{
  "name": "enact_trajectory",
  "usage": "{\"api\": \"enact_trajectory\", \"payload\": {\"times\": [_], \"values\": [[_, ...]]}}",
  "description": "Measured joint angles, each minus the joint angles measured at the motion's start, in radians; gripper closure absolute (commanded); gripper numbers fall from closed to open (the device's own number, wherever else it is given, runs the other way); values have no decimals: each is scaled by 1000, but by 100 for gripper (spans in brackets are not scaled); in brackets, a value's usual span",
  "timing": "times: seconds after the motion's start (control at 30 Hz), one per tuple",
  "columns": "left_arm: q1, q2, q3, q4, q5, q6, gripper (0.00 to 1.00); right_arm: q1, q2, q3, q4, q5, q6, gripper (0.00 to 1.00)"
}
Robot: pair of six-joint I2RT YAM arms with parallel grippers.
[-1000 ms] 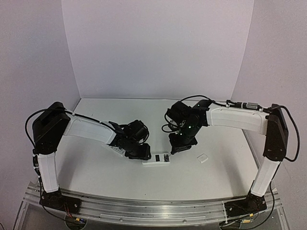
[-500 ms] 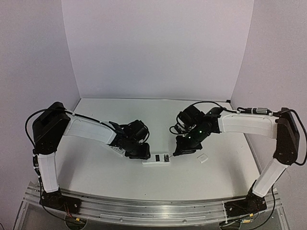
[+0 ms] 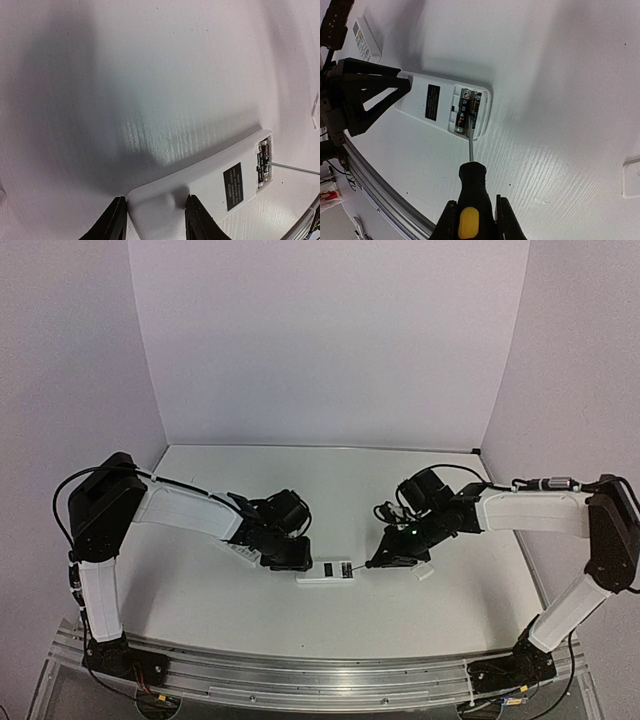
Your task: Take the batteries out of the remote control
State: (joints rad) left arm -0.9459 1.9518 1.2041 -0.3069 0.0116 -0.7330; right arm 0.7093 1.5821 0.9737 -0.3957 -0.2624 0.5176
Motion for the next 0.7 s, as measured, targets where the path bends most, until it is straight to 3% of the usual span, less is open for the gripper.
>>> {"api": "enact_trajectory", "payload": {"times": [0.27,0.7], "values": [[0,0,-1,0,-3,-2,64,-25,-48,-131,161,-34,47,100],[3,6,-8,29,-23,-5,65,-80,-27,-412,702,-134,212,100]]}}
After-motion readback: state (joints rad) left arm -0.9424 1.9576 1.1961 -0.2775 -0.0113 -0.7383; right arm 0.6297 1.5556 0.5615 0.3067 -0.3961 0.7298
